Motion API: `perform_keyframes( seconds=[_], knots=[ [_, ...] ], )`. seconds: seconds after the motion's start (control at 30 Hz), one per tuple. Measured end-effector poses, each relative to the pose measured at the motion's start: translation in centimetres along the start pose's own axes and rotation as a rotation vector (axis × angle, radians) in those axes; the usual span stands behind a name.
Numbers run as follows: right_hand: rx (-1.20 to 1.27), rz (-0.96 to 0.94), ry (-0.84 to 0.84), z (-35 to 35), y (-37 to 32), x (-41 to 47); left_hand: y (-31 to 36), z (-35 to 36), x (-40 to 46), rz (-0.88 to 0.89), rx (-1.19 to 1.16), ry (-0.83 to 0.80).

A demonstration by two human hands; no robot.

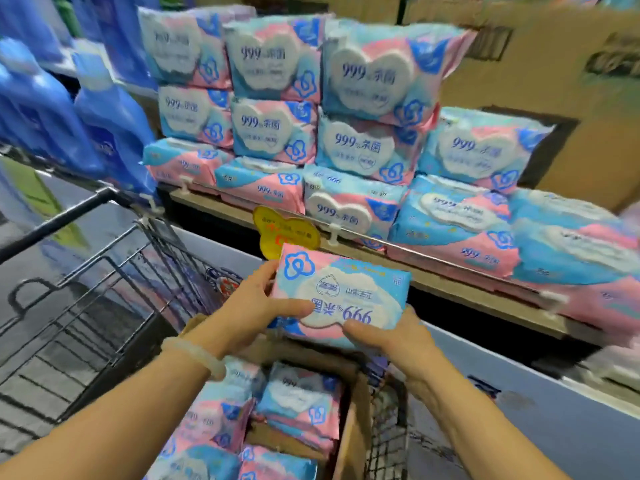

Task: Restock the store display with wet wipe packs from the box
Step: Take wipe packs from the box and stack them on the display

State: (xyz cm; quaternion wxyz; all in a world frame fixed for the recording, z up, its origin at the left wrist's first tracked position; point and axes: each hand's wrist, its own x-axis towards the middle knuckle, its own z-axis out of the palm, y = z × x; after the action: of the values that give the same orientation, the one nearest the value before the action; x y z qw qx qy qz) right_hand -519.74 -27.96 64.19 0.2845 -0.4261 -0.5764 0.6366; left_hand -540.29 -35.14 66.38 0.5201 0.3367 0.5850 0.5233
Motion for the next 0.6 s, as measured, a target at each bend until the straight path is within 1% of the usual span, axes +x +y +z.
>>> perform_keyframes(
  seconds=[0.1,0.2,0.27,0.37,0.47,0.53,0.6],
  knots=[
    [0.02,-0.125,0.059,-3.9,-3.7,-1.7,4.1,4.2,1.0,0.133,0.057,-0.061],
    [-0.006,-0.254,0.106,-8.2,-6.6,-2.8,7.5,8.8,2.3,0.21,0.087,-0.167],
    [-0.017,-0.308,0.187,-10.9,-7.8,-2.9,9.4,11.7,3.5,0.259,0.128,-0.214],
    [-0.047,-0.356,0.278,-14.7,-9.3,-1.7,12.1,15.2,5.5,0.316,0.179,-0.22],
    [-0.077,-0.382,0.324,-17.8,-10.9,0.8,14.0,17.7,7.8,0.366,0.225,-0.231],
    [-0.096,-0.4,0.36,-19.2,-11.3,2.9,14.9,18.8,9.6,0.415,0.27,-0.21],
    [-0.104,-0.374,0.392,-20.3,-11.5,4.9,15.2,19.6,11.2,0.461,0.371,-0.163]
  ],
)
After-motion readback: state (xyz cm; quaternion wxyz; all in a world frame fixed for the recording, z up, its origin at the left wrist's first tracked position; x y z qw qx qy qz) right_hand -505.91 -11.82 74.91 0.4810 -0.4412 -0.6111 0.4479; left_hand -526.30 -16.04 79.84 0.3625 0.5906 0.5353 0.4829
